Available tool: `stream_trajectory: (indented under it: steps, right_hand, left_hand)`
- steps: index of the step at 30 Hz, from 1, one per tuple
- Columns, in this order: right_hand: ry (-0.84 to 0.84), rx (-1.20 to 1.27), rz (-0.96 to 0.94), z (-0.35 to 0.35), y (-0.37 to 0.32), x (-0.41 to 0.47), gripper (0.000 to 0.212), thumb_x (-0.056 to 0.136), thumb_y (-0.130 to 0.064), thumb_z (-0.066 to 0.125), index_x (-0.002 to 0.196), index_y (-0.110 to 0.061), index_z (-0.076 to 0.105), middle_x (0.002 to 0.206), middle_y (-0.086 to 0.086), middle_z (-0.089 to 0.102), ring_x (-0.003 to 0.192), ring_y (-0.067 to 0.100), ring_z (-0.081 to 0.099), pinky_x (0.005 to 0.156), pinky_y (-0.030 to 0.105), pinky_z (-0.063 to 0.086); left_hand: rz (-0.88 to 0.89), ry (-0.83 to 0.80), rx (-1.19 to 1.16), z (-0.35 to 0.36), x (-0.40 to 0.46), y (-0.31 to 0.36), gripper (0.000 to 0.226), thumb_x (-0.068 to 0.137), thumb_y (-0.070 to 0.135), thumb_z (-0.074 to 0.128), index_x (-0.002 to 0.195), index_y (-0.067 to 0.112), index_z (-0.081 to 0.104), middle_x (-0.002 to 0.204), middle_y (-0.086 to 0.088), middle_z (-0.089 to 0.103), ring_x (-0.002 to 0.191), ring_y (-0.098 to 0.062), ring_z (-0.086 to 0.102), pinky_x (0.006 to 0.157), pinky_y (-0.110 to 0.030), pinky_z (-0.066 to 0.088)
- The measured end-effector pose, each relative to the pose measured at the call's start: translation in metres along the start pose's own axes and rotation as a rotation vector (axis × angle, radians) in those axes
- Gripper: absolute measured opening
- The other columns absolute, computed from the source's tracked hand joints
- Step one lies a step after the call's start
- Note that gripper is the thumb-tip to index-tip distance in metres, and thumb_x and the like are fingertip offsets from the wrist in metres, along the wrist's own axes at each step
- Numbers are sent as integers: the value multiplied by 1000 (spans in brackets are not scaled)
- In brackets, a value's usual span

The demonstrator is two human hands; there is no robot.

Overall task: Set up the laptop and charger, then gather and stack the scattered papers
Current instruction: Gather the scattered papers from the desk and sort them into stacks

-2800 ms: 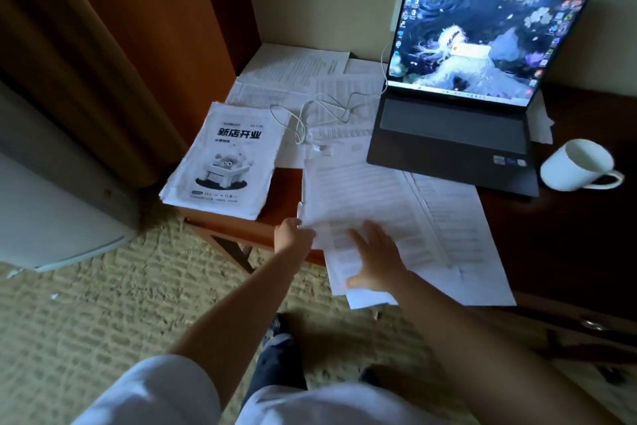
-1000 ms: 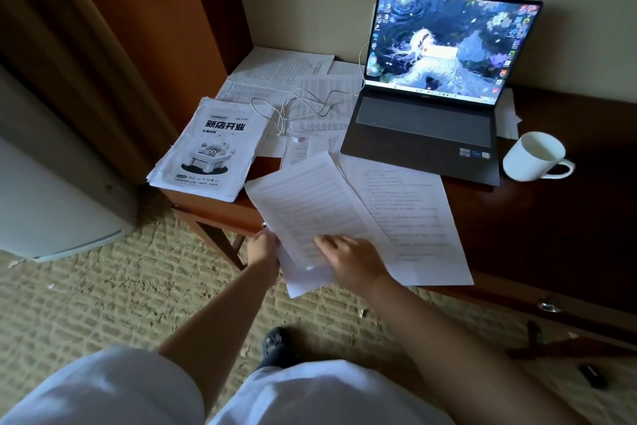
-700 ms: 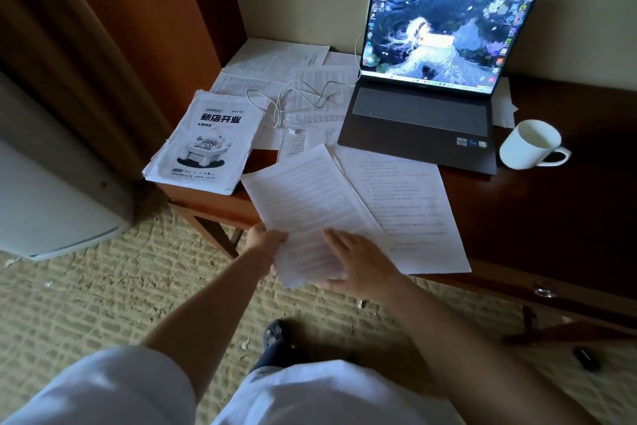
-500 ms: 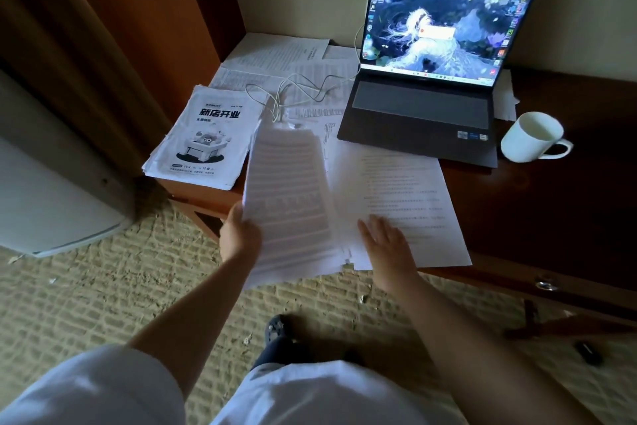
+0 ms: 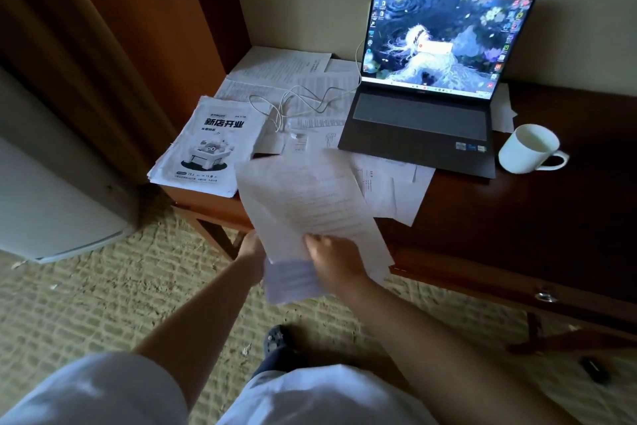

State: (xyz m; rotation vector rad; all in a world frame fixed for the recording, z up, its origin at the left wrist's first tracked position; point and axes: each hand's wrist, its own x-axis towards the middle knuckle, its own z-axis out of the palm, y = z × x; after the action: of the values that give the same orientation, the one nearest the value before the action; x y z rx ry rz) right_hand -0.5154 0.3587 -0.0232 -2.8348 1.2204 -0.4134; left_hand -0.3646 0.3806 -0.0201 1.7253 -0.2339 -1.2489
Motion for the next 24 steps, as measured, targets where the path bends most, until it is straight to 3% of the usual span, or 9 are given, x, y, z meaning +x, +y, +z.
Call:
stream_trajectory:
  steps: [3,6,9,11,13,16,19,22,24]
  right_hand:
    - [-400,195,-51,1,9,-3,17,84,-25,62,97,-13,63,89,10,67,84,30,65,66,32,49]
    - [-647,601,166,-11,17,-9,46,88,-62,47,123,-33,57,125,-4,60,113,20,55,93,32,44]
    - [-525,812,369,-10,26,-3,51,92,-62,36,135,-36,48,137,-4,54,125,20,50,99,29,38]
    - [-270,792,536,-1,38,4,47,99,-49,32,128,-20,56,128,3,59,120,23,53,88,25,37]
    - [-97,591,775,10,55,12,42,99,-40,38,123,-10,55,124,9,58,118,29,52,86,28,38]
    - [-244,471,932,20,71,18,54,93,-39,51,137,-9,42,137,12,47,128,31,42,101,37,37]
    - [-205,717,956,18,67,29,52,93,-32,51,140,-14,39,130,9,55,122,30,49,95,34,40]
    - [-148,514,964,20,64,34,55,92,-35,52,140,-13,39,137,11,46,129,30,40,102,39,37]
    - [-184,535,979,24,66,36,50,92,-37,51,135,-12,46,137,11,47,127,31,42,102,40,39]
  left_hand:
    - [-89,-99,-243,-6,9,-5,23,86,35,59,95,15,60,107,-17,65,89,-29,60,83,-42,52]
    - [-99,-240,-294,-11,18,-4,63,85,67,46,118,16,64,114,-15,66,105,-35,62,94,-51,48]
    - [-93,-352,-254,-15,19,-1,61,90,58,47,134,16,53,126,-18,60,117,-37,56,102,-54,41]
    - [-150,-303,-157,-12,20,1,45,91,30,57,130,9,55,112,-18,65,103,-36,61,88,-49,49]
    - [-179,-226,-51,-11,22,1,42,86,9,60,128,3,55,105,-18,64,92,-34,63,76,-46,52]
    - [-175,-164,4,-9,26,4,44,80,7,70,122,2,60,111,-20,66,94,-36,65,80,-50,54]
    - [-211,-202,22,-3,24,8,39,80,14,73,117,6,63,111,-19,68,101,-37,66,87,-53,52]
    - [-245,-225,-6,3,25,9,32,84,12,69,114,6,62,112,-20,67,101,-37,65,81,-51,54]
    - [-200,-187,-6,4,31,9,26,88,7,63,113,2,61,109,-21,66,97,-37,65,77,-50,54]
